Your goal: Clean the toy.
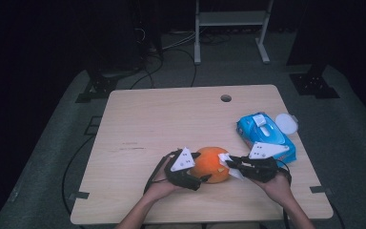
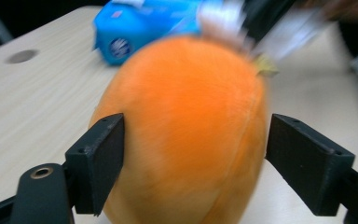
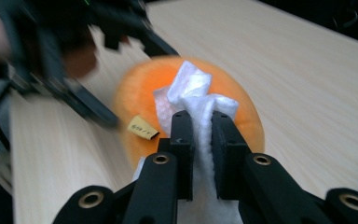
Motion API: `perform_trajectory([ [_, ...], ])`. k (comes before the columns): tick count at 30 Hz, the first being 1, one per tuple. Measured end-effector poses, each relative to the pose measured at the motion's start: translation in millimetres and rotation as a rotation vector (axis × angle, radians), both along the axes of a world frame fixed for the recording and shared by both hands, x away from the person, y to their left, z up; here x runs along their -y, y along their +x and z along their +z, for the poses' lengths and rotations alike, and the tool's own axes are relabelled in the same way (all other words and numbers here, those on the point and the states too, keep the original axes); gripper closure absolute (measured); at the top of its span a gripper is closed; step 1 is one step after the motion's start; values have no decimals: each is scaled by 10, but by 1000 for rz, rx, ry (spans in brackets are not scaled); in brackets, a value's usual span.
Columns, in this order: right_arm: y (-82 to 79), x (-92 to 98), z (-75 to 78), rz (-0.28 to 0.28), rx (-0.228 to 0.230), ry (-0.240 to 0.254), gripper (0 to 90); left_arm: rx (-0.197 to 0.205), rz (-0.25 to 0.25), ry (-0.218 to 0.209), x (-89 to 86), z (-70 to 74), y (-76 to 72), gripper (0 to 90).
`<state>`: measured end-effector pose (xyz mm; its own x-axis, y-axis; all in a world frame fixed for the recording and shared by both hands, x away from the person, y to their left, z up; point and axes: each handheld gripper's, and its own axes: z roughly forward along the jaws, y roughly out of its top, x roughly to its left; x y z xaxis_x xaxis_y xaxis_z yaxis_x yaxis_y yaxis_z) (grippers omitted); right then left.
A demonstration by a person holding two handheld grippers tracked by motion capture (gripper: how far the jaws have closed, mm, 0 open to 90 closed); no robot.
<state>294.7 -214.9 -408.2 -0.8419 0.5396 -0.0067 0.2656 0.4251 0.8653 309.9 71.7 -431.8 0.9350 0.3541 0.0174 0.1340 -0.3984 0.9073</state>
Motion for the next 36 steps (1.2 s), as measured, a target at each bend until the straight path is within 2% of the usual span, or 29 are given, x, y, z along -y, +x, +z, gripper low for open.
perform_trajectory([
  [1,0,0,0,0,0,0,794,0,0,0,0,0,0,191],
  [3,-64,42,-34,36,-10,-9,794,-89,3,-70,-54,12,59,204],
  [4,-64,42,-34,36,-10,-9,794,-102,23,-70,-62,7,79,204],
  [5,-106,15,-21,49,-11,-20,793,-101,36,-47,-40,-20,83,239],
  [6,-106,15,-21,49,-11,-20,793,-101,36,-47,-40,-20,83,259],
  [7,-113,-30,30,44,9,-22,793,-75,45,-36,-7,-31,42,280],
  [8,-111,-51,57,40,21,-8,793,-75,45,-36,-7,-31,42,289],
  [9,-107,-72,81,35,31,7,792,-55,1,-7,40,-14,-6,296],
  [10,-107,-72,81,35,31,7,792,-55,1,-7,40,-14,-6,295],
  [11,-98,-127,107,31,52,-3,791,-13,-30,32,68,18,-57,285],
  [13,-78,-141,86,34,53,-19,791,-6,-27,40,67,31,-59,232],
  [14,-75,-133,61,30,54,-25,791,-23,-2,23,43,35,-15,200],
  [15,-75,-133,61,30,54,-25,791,-23,-2,23,43,35,-15,151],
  [16,-72,-106,10,41,30,-20,791,-80,29,38,54,6,51,90],
  [17,-77,-94,-4,44,28,-17,791,-117,27,40,69,-23,77,59],
  [18,-77,-94,-4,44,28,-17,791,-117,27,40,69,-23,77,43],
  [19,-92,-86,-7,52,29,-23,790,-183,13,43,105,-86,104,38],
  [22,-85,-83,-5,45,26,-30,789,-204,24,31,123,-121,102,66],
  [24,-82,-84,10,33,28,-23,790,-190,32,38,115,-103,93,181],
  [25,-83,-90,25,29,33,-19,791,-101,56,50,108,-57,55,241],
  [26,-92,-105,47,22,46,-17,791,-37,72,67,122,-23,28,277],
  [28,-122,-169,94,25,73,-4,791,120,105,104,185,36,-52,308],
  [29,-139,-219,110,41,82,6,790,156,101,124,214,54,-76,309],
  [30,-139,-219,110,41,82,6,790,156,101,124,214,54,-76,306],
  [31,-164,-339,109,59,106,-18,790,170,72,160,238,38,-97,298],
  [32,-164,-339,109,59,106,-18,790,170,72,160,238,38,-97,287],
  [33,-157,-377,87,58,111,-47,791,147,60,149,183,0,-69,275],
  [35,-119,-305,66,33,103,-43,792,85,68,117,109,-20,-3,208],
  [36,-119,-305,66,33,103,-43,792,85,68,117,109,-20,-3,162],
])
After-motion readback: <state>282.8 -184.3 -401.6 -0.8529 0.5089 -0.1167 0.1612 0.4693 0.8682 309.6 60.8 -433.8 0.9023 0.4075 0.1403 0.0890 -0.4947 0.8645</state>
